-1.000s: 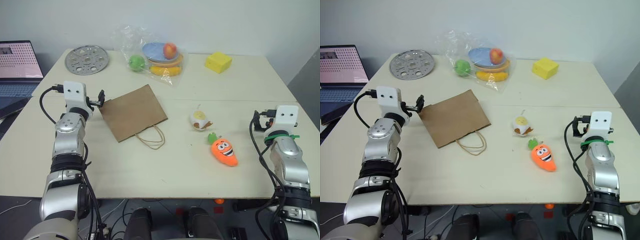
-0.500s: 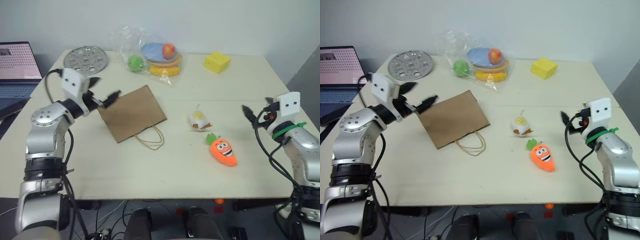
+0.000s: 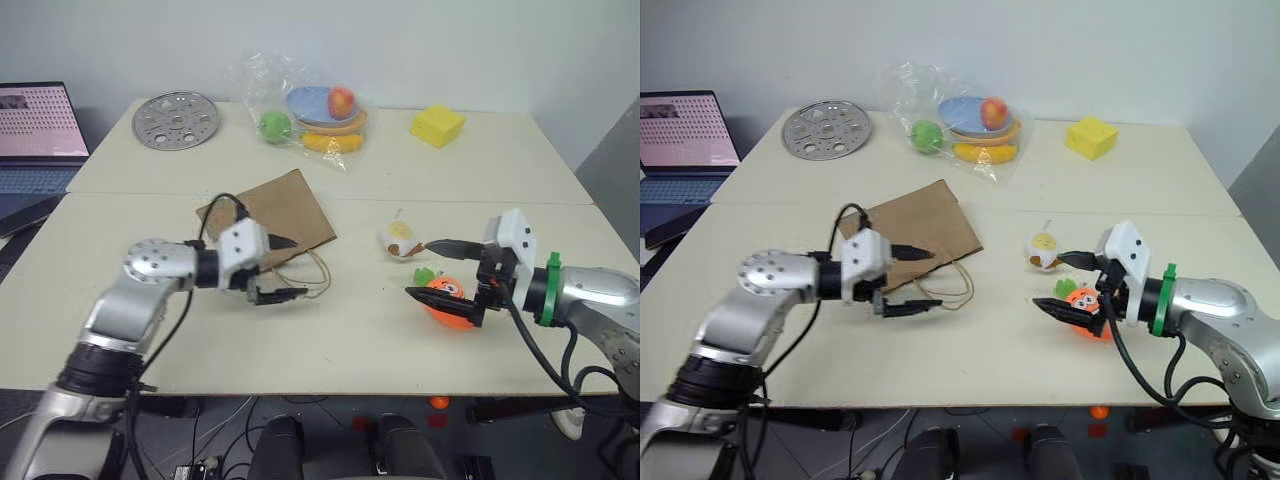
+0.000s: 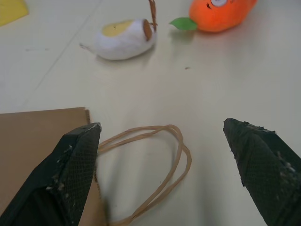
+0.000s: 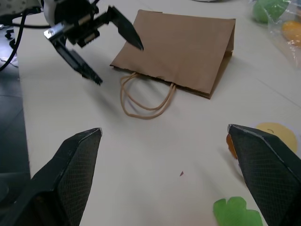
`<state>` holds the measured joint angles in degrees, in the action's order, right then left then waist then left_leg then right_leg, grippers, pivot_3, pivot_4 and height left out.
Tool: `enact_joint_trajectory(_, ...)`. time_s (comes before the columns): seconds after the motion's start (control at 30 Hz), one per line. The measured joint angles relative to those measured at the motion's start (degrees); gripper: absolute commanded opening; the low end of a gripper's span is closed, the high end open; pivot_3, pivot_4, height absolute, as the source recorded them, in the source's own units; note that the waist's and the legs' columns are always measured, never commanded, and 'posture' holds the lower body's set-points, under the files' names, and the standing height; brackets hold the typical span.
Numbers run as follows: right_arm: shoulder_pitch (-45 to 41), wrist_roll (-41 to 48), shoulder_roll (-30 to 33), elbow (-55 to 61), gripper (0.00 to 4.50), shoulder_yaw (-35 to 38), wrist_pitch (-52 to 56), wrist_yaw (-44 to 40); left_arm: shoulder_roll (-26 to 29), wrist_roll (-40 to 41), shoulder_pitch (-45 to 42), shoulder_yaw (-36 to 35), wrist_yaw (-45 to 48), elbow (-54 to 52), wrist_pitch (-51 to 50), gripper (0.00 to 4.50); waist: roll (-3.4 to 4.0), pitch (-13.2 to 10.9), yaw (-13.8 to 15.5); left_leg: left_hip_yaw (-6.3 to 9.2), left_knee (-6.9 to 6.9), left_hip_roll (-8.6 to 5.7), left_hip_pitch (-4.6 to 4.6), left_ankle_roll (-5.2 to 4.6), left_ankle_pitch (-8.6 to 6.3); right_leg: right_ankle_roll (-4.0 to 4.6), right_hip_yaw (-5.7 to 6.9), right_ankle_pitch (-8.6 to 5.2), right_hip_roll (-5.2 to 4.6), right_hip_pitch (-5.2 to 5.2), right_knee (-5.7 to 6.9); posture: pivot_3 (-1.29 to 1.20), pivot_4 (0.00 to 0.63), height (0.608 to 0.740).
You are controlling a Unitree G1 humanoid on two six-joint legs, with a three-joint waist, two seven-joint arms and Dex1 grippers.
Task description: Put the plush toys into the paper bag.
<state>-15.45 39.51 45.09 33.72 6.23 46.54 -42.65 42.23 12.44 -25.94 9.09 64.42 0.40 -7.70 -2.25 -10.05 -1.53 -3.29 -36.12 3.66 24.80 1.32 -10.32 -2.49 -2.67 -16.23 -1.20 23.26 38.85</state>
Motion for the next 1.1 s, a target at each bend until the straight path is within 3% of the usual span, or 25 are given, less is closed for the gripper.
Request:
enact_joint_trajectory(0.27,0.6,0.0,-0.5,1.7,4.5,0.8,1.0,4.6,-4.3,-7.6,-3.5,2.9,-1.3,12.9,11.9,4.46,0.0,0.0,0.1,0.06,0.06,0.0,0.05,-0.01,-0.01,-0.02,0.09,-0.01,0.05,0.04,0.0,0.0,0.15,0.74)
enact_joint_trajectory(0.4,1.3,0.0,-0.6,2.2,4.5,1.1,1.1,6.3,-6.8,-8.3,-6.0,2.8,-2.2,17.0,13.2,4.46,0.0,0.0,0.1,0.06,0.03,-0.01,0.06,-0.01,-0.01,-0.04,0.08,0.01,0.05,0.04,0.02,0.0,0.15,0.74)
enact_joint_trajectory(0.6,2.8,0.0,-1.1,3.2,4.5,1.6,1.1,8.0,-7.2,-8.3,-6.4,2.8,-1.2,17.6,14.2,3.03,0.0,0.0,0.0,0.06,0.04,0.01,0.05,-0.01,-0.01,-0.06,0.08,0.02,0.07,0.04,0.03,0.0,0.15,0.74)
enact_joint_trajectory(0.9,2.9,0.0,-1.1,3.2,4.5,1.7,1.0,8.2,-6.8,-9.6,-6.9,2.8,0.3,20.5,15.6,0.11,0.0,0.0,0.0,0.06,0.03,0.0,0.05,-0.01,0.0,-0.06,0.07,0.02,0.07,0.03,0.04,0.0,0.15,0.74)
enact_joint_trajectory(1.1,1.4,-0.1,-1.8,3.2,4.5,1.5,0.9,9.1,-7.2,-3.5,-9.5,0.3,3.1,19.1,7.9,0.04,0.0,0.0,0.0,0.08,0.02,0.01,0.06,-0.01,0.0,-0.06,0.09,0.02,0.09,0.03,0.05,0.0,0.15,0.74)
